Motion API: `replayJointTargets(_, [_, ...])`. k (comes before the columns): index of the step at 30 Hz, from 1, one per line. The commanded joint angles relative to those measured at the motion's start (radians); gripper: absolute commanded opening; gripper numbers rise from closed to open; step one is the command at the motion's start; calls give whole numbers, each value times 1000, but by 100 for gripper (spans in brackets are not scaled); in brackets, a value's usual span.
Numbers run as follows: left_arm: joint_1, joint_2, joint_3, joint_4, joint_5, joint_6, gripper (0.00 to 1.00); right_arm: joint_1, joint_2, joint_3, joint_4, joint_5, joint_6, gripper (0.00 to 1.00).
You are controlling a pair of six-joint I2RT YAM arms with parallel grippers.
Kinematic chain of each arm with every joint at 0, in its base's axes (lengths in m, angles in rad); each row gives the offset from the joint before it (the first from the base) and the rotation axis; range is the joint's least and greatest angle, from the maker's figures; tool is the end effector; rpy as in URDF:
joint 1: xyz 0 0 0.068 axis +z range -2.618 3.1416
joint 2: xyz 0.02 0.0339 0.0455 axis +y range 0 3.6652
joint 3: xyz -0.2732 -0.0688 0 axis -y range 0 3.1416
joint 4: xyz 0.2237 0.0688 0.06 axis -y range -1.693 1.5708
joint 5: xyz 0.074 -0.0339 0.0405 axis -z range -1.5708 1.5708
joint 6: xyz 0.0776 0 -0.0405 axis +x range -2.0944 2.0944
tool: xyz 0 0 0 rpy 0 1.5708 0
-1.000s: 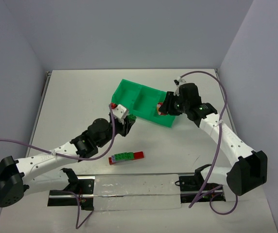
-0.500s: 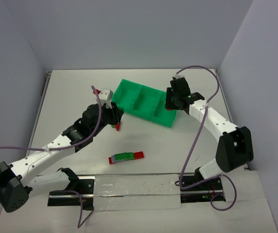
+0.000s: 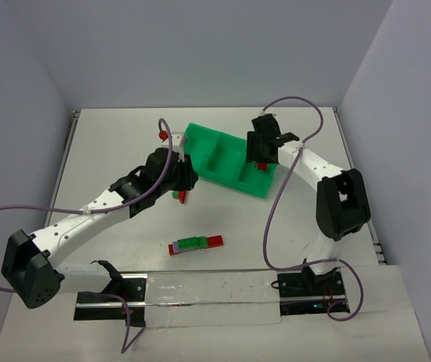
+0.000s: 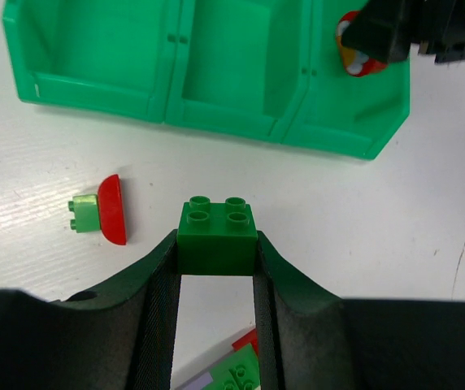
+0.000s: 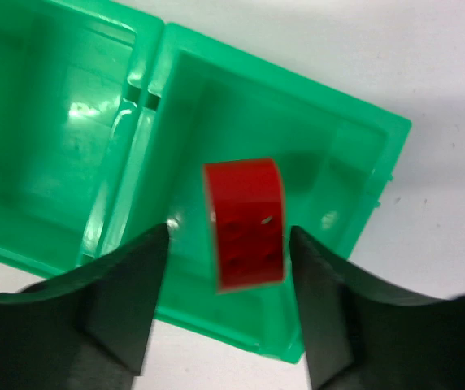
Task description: Sort the legos into containers by color
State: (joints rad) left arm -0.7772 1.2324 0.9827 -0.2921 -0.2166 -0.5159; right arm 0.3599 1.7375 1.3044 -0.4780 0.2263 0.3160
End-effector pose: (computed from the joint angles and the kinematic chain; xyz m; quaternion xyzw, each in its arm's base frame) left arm 0.2179 -0.1909 0.2968 0.0600 0.8650 -0.2196 0.4472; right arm 0.3667 0.1194 0.2253 0.0159 0.9406 0.0059 0.3390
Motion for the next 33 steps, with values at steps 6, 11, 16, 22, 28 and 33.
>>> replayJointTargets(6, [4, 62, 100, -42, 115, 13, 0, -3, -11, 76, -2, 32, -12, 82])
replayJointTargets(11, [4, 85, 119, -35, 116, 2, 0, -3, -170, -11, 25, 13, -7, 80])
replayJointTargets(16, [5, 114, 141, -11, 154, -13, 0, -3, -354, -140, 114, -69, -2, 78])
replayJointTargets(22, [5, 157, 177, 6, 192, -34, 0, -3, -532, -282, 177, -120, -12, 78])
replayJointTargets(28, [5, 204, 232, 11, 245, -61, 0, -2, -671, -416, 290, -110, 10, 83])
replayJointTargets(33, [31, 263, 292, 11, 546, -55, 0, -4, -717, -493, 404, -257, -6, 88])
